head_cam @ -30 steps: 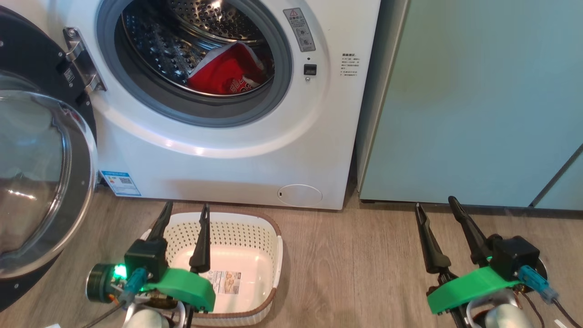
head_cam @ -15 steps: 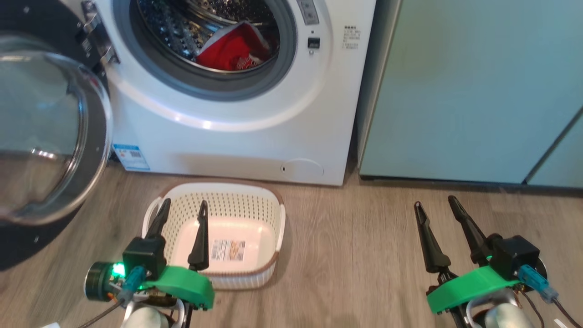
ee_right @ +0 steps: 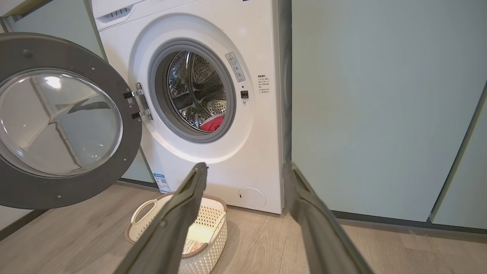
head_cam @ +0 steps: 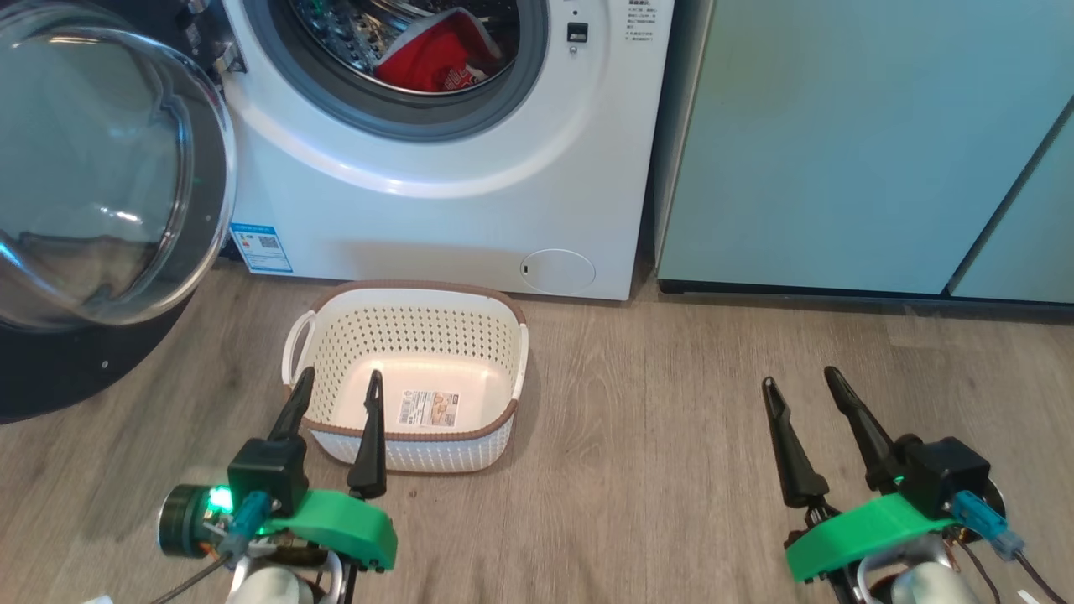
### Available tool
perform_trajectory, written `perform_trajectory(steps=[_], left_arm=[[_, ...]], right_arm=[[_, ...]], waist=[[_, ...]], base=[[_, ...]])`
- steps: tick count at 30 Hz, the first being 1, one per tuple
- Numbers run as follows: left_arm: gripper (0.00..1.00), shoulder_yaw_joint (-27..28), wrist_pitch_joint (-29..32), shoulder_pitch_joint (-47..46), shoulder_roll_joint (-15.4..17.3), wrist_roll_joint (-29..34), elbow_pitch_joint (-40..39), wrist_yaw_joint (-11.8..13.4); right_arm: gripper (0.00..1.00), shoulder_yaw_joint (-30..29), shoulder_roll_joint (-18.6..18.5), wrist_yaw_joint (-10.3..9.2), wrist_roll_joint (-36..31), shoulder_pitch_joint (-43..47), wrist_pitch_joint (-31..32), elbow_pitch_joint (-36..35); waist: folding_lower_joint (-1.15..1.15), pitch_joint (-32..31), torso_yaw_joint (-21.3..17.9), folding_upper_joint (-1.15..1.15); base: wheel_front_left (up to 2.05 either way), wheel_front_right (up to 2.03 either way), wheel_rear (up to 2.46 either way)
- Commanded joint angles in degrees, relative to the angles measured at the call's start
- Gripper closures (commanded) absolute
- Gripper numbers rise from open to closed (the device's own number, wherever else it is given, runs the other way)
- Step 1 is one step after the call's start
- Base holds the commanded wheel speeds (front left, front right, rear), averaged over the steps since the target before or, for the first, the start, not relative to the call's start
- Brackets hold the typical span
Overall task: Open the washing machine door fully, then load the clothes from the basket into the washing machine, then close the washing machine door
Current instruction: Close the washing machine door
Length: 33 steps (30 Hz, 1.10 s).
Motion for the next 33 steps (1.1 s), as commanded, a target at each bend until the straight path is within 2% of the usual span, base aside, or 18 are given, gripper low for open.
perform_trajectory(steps=[1,33], left_arm=[[0.0,1.7,-0.5,-2.8,-0.1,0.6,-2.0,0.2],[0.0,1.6,-0.5,-2.5,-0.1,0.4,-1.4,-0.3]], right_arm=[[0.0,1.3,-0.1,0.0,0.0,-2.7,-0.4,-1.7],[0.0,1.4,-0.1,0.0,0.1,-2.6,-0.4,-1.5]], waist=[[0.0,0.0,0.0,0.0],[0.0,-0.5,0.3,0.0]], base=[[-0.51,0.51,0.0],[0.0,0.0,0.0]])
